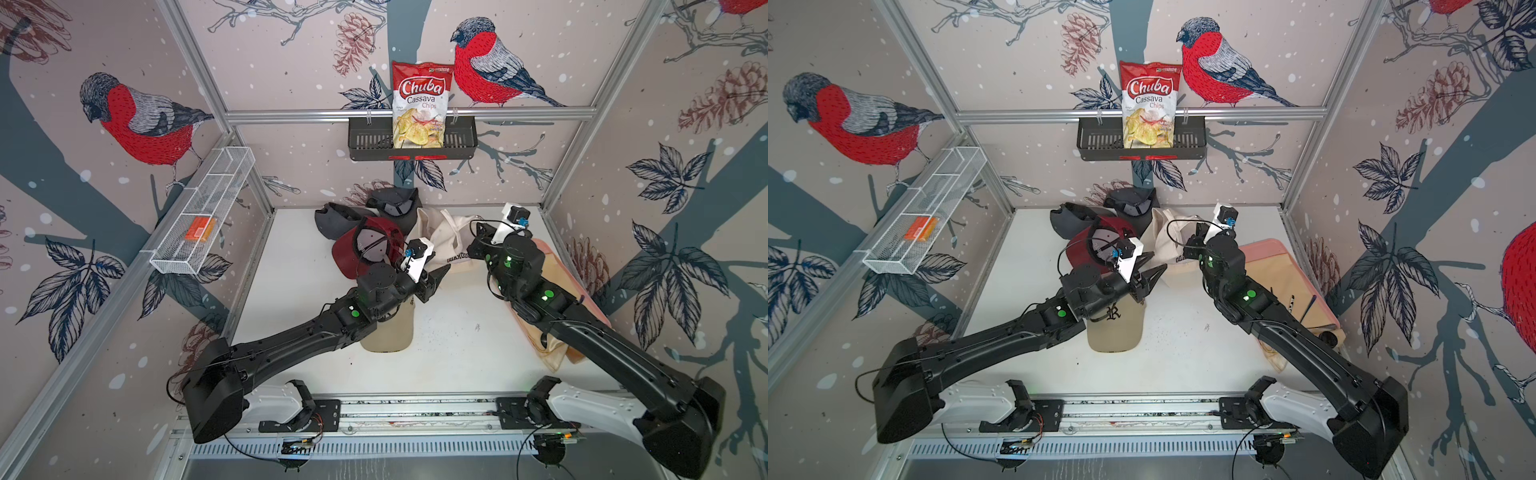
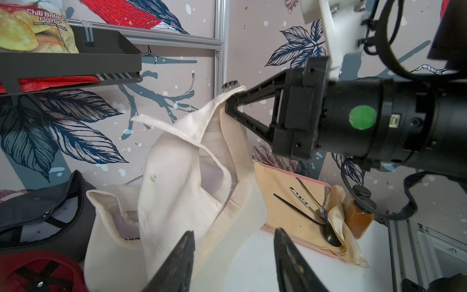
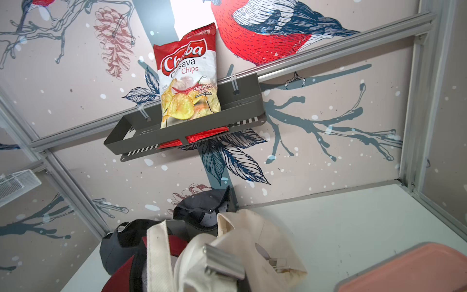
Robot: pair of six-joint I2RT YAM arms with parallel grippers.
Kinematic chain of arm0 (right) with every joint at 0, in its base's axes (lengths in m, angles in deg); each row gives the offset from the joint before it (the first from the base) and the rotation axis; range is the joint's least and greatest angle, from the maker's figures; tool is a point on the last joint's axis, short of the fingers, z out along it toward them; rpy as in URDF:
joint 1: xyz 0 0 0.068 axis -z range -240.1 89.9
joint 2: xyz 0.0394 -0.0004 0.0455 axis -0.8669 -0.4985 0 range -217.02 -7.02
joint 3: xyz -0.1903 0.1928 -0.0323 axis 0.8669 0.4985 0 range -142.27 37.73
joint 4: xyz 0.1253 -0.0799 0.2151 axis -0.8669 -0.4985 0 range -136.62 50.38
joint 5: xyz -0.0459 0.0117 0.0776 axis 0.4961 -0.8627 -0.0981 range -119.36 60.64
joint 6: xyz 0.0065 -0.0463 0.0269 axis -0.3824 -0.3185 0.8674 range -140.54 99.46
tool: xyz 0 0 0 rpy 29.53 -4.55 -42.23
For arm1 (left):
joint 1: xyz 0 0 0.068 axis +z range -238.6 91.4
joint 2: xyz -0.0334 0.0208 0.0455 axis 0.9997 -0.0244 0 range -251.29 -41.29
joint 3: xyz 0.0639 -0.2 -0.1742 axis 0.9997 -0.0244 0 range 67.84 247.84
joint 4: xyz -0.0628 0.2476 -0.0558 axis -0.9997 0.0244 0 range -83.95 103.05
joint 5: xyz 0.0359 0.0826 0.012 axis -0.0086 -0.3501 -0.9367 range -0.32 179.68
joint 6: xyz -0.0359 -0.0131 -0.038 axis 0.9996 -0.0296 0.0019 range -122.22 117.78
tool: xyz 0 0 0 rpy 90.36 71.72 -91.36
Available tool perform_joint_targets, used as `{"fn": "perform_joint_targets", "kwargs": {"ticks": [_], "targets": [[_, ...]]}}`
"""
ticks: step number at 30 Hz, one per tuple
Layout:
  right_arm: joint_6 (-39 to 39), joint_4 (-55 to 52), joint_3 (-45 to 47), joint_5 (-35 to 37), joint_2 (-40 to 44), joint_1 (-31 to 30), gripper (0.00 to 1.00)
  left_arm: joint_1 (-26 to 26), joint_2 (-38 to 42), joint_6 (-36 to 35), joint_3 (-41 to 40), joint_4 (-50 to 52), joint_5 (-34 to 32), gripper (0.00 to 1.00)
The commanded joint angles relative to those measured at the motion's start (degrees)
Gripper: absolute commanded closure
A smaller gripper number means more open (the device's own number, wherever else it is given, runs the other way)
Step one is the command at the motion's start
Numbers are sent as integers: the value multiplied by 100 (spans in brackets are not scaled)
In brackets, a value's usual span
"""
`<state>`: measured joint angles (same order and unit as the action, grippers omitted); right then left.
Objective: Open the adjustable buckle of the baseball cap
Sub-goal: Pull the adjustable strap on the baseball cap, then place the baseball cap at the center of the board.
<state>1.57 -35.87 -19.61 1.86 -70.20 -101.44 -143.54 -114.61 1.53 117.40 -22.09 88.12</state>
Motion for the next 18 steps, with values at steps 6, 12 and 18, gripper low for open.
{"fn": "perform_joint_targets", "kwargs": {"ticks": [6,12,18], "targets": [[1085,-530,-895,1427,-408,-438,100,-406,-568,-116,54,-1119,-431,46],[1331,-537,-1133,1931,-461,-750,100,-564,-1206,-66,46,-2233,-549,42],[1834,-1025,-1478,2407,-594,-934,100,-871,-1904,-230,381,-2885,-862,39]]}}
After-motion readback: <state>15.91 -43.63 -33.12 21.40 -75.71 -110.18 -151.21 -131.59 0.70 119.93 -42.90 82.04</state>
